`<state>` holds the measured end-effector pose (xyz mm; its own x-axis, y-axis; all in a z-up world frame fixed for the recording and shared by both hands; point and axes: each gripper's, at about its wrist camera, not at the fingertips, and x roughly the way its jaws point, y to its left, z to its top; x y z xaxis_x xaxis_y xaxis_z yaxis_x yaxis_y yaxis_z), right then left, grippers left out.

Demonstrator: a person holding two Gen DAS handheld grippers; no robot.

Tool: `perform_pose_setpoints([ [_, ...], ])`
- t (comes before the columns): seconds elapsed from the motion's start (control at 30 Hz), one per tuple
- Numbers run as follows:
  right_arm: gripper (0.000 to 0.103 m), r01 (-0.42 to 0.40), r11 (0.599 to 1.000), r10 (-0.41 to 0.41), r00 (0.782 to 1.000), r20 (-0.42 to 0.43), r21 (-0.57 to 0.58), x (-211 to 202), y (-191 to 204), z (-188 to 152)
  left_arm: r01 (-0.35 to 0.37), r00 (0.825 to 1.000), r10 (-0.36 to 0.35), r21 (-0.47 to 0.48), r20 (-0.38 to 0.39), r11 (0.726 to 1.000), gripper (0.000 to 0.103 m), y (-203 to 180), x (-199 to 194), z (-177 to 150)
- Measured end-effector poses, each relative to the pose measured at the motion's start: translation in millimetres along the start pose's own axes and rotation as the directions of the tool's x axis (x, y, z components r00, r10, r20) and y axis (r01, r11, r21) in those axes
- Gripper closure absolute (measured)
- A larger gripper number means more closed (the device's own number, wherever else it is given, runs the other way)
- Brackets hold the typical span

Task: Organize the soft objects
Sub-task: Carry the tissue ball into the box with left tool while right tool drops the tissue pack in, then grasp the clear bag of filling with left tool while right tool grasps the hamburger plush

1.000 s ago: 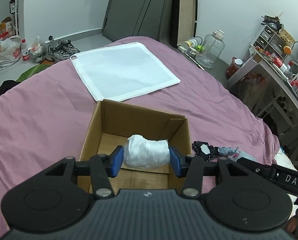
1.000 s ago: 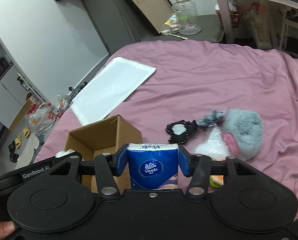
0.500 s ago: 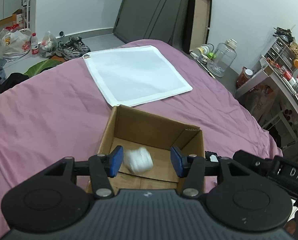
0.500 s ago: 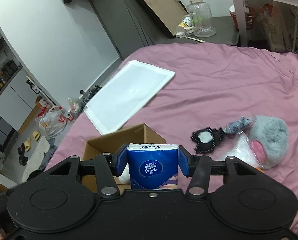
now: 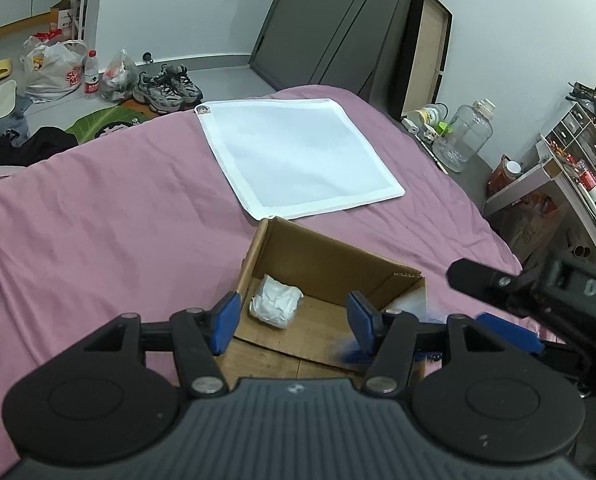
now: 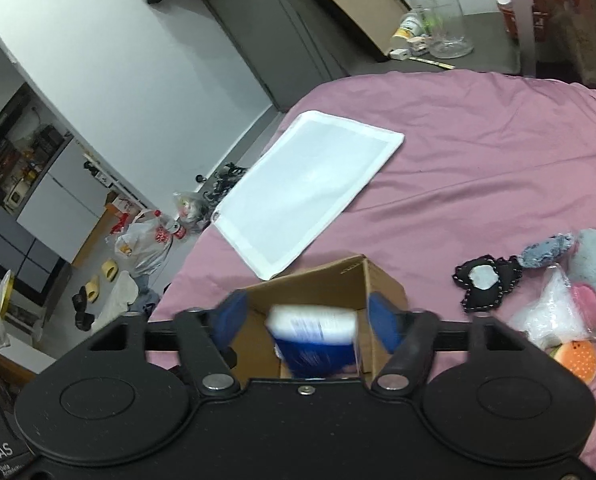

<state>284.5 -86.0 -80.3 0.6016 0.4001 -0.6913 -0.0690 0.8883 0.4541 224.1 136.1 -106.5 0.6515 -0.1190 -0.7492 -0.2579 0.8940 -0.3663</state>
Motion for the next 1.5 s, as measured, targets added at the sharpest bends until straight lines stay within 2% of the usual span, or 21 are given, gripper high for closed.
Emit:
perform_pose_setpoints([
  [0.07, 0.025, 0.021, 1.000, -0.021, 1.000, 0.013, -0.011, -5.2, -2.8, -1.3, 0.004, 1.000, -0.004, 0.011, -0.006, 1.000, 0.045, -2.2, 1.4, -0.7],
  [0.33, 0.022, 0.108, 0.994, -0.108, 0.994, 0.015, -0.001, -24.6, -35.6, -10.6, 0.015, 1.000, -0.014, 0.051, -0.022, 0.999, 0.044, -15.6, 3.4, -7.3],
  [0.5, 0.022, 0.151, 0.989, -0.151, 0.989, -0.002, 0.009, -34.6, -58.2, -20.1, 0.022, 1.000, -0.020, 0.102, -0.018, 0.995, 0.039, -30.2, -1.3, -14.9],
  [0.7, 0.011, 0.178, 0.984, -0.178, 0.984, 0.015, 0.015, -56.6, -84.1, -23.2, 0.017, 1.000, -0.014, 0.151, -0.018, 0.988, 0.038, -49.7, -5.0, -24.0],
  [0.8, 0.010, 0.181, 0.984, -0.181, 0.983, 0.020, 0.003, -64.5, -93.0, -21.5, 0.009, 1.000, -0.007, 0.176, -0.010, 0.984, 0.038, -60.8, -8.2, -28.4],
  [0.93, 0.001, 0.170, 0.985, -0.171, 0.985, 0.026, 0.016, -73.0, -107.7, -19.5, -0.026, 1.000, 0.022, 0.235, 0.020, 0.972, 0.038, -81.3, -12.6, -35.8],
  [1.03, 0.000, 0.162, 0.986, -0.163, 0.986, 0.020, 0.026, -78.1, -120.3, -18.7, -0.007, 1.000, 0.002, 0.253, 0.019, 0.967, 0.038, -93.9, -14.1, -40.7],
  [1.23, 0.000, 0.172, 0.983, -0.173, 0.985, 0.009, 0.056, -86.9, -147.6, -17.1, -0.012, 1.000, 0.013, 0.294, -0.002, 0.956, 0.038, -116.7, -9.5, -54.8],
  [1.5, 0.001, 0.163, 0.975, -0.162, 0.987, -0.019, 0.151, -85.4, -183.7, -23.7, 0.004, 1.000, 0.000, 0.341, -0.012, 0.940, 0.038, -144.5, -7.5, -68.4],
])
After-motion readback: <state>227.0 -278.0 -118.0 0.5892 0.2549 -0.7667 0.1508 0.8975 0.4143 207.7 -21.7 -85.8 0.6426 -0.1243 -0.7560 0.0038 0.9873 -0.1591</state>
